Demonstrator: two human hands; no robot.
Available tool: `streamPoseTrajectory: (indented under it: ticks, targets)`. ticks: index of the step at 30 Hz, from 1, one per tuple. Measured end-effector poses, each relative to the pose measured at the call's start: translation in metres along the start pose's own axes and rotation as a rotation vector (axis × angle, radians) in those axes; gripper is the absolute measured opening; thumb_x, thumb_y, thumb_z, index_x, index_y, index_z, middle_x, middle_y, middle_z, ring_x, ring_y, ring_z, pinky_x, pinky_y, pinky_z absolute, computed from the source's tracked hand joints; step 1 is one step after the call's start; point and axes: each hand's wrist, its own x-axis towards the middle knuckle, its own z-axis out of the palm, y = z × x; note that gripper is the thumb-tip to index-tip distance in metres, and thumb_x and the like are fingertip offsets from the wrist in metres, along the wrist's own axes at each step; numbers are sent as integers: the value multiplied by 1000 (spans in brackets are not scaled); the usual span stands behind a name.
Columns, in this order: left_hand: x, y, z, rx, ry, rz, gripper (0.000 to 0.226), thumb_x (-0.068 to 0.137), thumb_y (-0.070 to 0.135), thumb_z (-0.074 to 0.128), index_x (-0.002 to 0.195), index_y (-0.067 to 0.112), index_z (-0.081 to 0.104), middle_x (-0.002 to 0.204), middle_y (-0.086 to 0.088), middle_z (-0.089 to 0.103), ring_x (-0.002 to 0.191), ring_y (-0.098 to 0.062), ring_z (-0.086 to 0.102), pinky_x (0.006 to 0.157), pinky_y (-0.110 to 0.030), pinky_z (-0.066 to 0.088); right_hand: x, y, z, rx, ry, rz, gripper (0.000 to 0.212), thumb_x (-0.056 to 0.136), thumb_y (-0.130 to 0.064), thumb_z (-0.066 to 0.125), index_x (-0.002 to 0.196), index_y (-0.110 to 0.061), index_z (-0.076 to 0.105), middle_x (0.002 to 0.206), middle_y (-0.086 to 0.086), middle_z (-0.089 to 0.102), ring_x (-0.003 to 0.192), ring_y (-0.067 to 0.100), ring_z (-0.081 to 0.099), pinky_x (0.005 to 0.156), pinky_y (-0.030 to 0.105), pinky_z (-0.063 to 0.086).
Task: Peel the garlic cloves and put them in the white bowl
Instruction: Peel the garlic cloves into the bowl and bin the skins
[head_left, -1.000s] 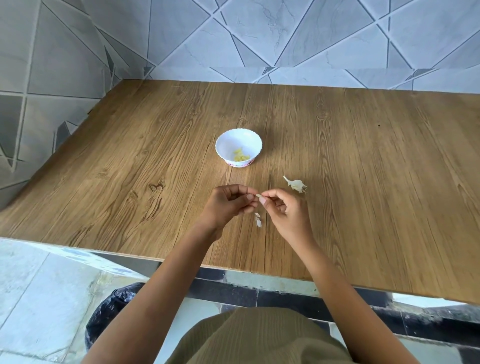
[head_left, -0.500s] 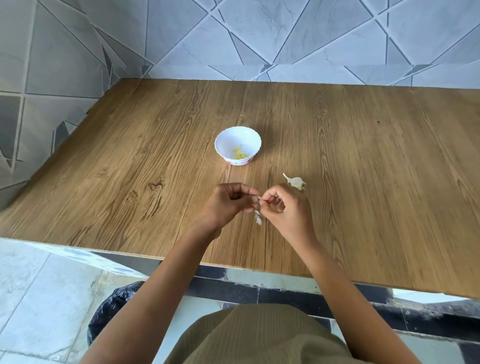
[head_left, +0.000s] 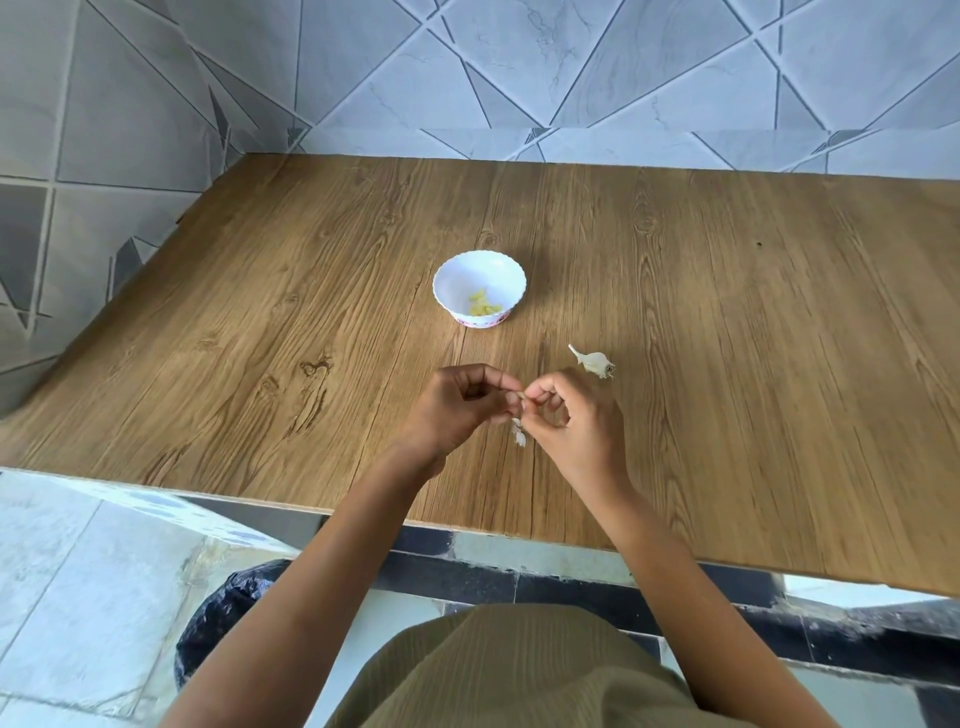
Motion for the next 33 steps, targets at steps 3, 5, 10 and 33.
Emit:
streamPoseTrajectory:
  ticks: [3, 5, 10, 33]
  targets:
    - [0, 0, 0, 4, -1, 8, 9, 87, -2, 61, 92, 4, 66, 79, -10, 67, 71, -7, 65, 70, -18, 55, -1, -2, -1, 5, 20, 9, 15, 69, -3, 74, 73, -11, 62, 73, -8, 61, 64, -3, 46, 50, 23, 45]
    - [0, 0, 0, 14, -1, 18, 9, 87, -3, 61, 92, 4, 66, 80, -9, 67, 71, -7, 65, 69, -17, 54, -2, -2, -1, 16, 20, 17, 12, 71, -5, 73, 73, -11, 62, 72, -8, 61, 61, 1, 49, 48, 27, 47]
    - [0, -2, 0, 35, 4, 46, 8, 86, -4, 62, 90, 2, 67, 80, -10, 68, 72, -8, 66, 73, -20, 56, -3, -4, -2, -7, 10, 30, 5, 76, -18, 69, 78, -13, 68, 72, -6, 65, 56, 7, 54, 45, 26, 46]
    - [0, -2, -1, -44, 17, 24, 16, 83, -6, 64, 92, 6, 60, 81, -12, 68, 72, -11, 67, 66, -20, 55, 6, -8, -11, 646, -229, 717, 11, 83, -7, 68, 78, -16, 71, 63, -5, 67, 57, 4, 59, 53, 16, 45]
